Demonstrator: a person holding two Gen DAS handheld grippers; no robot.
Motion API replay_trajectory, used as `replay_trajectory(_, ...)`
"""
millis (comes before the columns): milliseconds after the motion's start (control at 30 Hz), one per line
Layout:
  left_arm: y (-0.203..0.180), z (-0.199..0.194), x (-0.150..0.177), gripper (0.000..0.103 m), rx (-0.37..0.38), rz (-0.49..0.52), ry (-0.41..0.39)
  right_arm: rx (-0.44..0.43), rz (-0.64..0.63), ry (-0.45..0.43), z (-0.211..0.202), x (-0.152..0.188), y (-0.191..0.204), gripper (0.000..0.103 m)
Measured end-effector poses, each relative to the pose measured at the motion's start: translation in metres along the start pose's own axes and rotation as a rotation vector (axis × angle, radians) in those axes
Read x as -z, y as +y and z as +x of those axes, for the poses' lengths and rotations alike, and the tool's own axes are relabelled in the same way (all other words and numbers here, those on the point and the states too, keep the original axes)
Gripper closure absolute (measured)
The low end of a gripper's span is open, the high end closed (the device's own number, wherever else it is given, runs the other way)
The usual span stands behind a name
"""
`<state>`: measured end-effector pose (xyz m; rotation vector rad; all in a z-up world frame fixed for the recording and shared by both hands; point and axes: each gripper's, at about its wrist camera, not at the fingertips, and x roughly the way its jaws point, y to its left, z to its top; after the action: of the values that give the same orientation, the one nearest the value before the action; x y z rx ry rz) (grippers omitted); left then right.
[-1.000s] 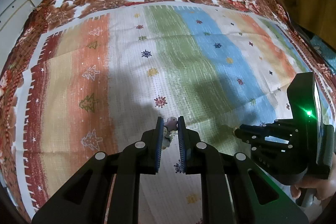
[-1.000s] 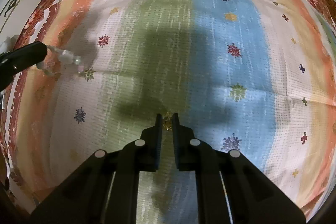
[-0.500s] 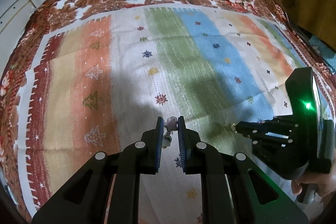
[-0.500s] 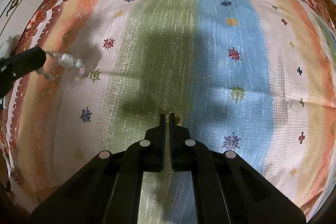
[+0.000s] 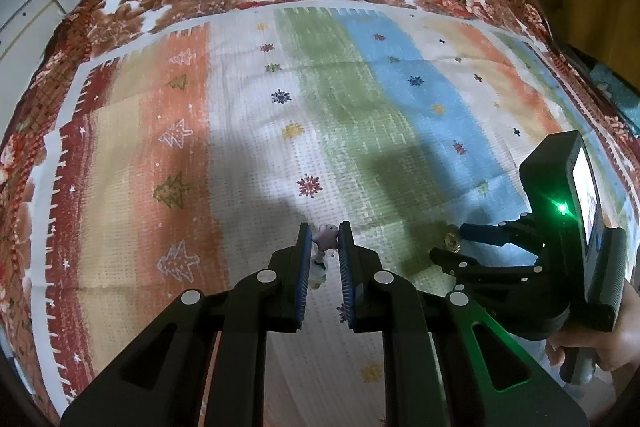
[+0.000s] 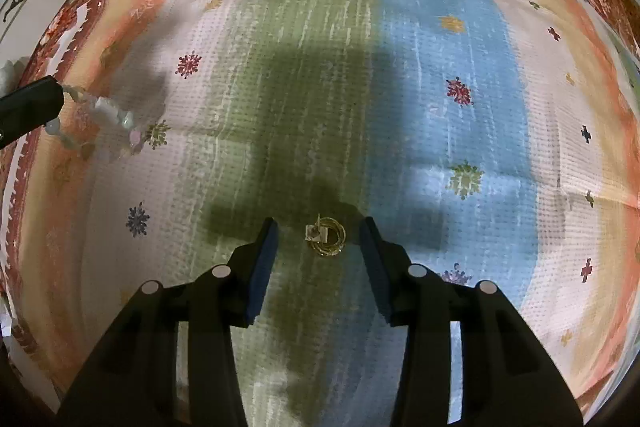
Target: Organize jewelry
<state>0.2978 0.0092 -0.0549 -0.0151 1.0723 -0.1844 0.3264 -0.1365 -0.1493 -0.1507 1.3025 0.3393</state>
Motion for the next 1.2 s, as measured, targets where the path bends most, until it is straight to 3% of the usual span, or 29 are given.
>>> replay_trajectory(33, 0.0, 0.001, 0.0, 0.09, 0.0, -0.001, 0.0, -0.006, -0.004, 0.001, 0.0, 0.0, 0.001, 0.079)
replay_trajectory(67, 0.0, 0.002, 0.0, 0.09, 0.001, -0.001, 0.0, -0.013, -0.003, 0.006, 0.0, 0.0, 0.001, 0.084)
replay_trajectory(433, -0.004, -0.012, 0.002, 0.09, 0.011, 0.003, -0.022, -0.017, -0.001, 0.001, -0.009, 0.003, 0.004, 0.085)
replay_trajectory(900, -0.002, -0.036, 0.023, 0.09, 0.026, -0.018, -0.04, -0.044, -0.007, -0.057, -0.052, 0.028, 0.013, 0.085)
replay_trajectory(1200, -0.01, -0.071, 0.041, 0.09, 0.059, -0.031, -0.094, -0.068, -0.031, -0.138, -0.097, 0.046, 0.028, 0.087)
